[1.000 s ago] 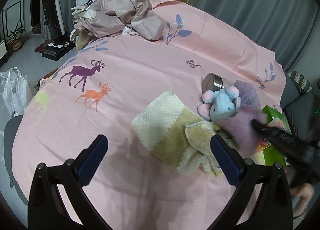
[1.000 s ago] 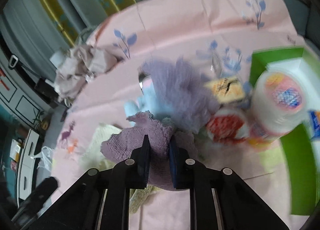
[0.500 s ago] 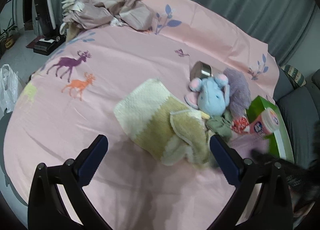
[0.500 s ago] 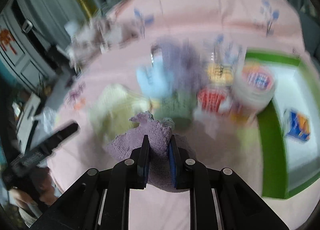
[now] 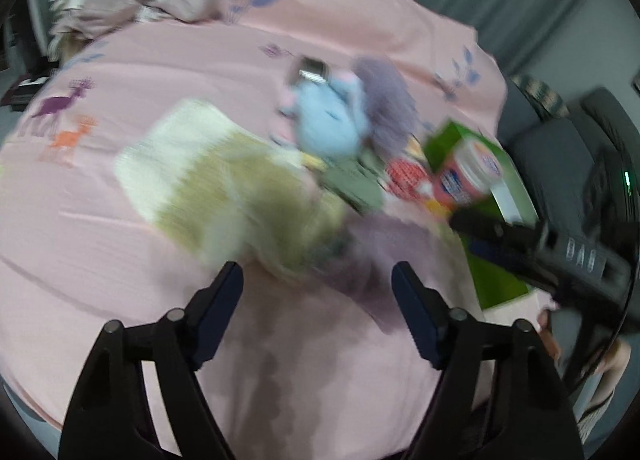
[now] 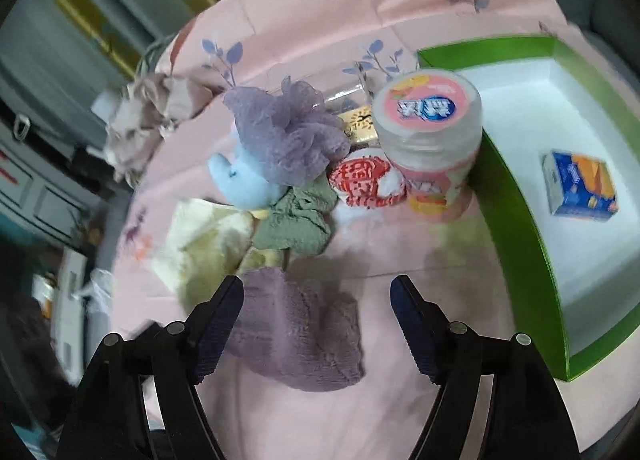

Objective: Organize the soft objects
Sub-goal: 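Lift the purple towel with the right gripper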

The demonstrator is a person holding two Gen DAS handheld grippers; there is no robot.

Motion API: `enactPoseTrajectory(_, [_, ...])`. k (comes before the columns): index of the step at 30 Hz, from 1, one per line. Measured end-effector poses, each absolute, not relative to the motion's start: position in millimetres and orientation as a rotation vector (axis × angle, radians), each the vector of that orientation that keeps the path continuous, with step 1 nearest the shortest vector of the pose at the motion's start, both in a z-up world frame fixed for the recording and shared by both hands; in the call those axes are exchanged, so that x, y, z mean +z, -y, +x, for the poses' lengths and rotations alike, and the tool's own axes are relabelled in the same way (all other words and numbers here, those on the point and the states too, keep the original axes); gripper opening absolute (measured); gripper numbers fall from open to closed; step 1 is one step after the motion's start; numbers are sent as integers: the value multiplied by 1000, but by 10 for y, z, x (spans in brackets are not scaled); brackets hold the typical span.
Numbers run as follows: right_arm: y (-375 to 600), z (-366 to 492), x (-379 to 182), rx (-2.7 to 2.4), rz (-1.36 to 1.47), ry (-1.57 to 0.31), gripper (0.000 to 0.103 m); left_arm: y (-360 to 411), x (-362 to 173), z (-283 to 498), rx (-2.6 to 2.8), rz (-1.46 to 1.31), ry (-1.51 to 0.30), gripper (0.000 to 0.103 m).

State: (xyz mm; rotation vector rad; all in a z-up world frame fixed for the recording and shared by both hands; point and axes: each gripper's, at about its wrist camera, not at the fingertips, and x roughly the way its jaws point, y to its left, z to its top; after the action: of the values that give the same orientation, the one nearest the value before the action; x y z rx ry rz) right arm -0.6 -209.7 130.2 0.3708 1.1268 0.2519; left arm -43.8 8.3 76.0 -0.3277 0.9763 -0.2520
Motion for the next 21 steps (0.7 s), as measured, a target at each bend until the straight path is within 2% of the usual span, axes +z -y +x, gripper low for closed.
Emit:
enactPoseTrajectory(9, [1872, 24, 890, 333, 482, -1278, 77, 475, 239, -283, -278, -271, -1160, 57])
enactPoseTrajectory(11, [1836, 42, 785, 332, 484, -1309, 77, 467, 220, -240, -262, -286, -1130, 57])
enactPoseTrajectory(13, [1828, 70, 680, 332, 500, -1327, 74, 450, 207, -199, -259, -297, -1122, 52])
enactPoseTrajectory(16, [1838, 93, 585, 324, 521, -1344, 61, 414, 187, -157, -257, -310, -1105, 41])
enactPoseTrajectory(18, [1863, 84, 566, 325, 530, -1340, 48, 391, 171, -132, -290, -344, -1102, 24])
enactPoseTrajectory(21, [1888, 74, 548, 320, 520, -1338, 39, 369, 142, -96, -317, -404, -1111, 18])
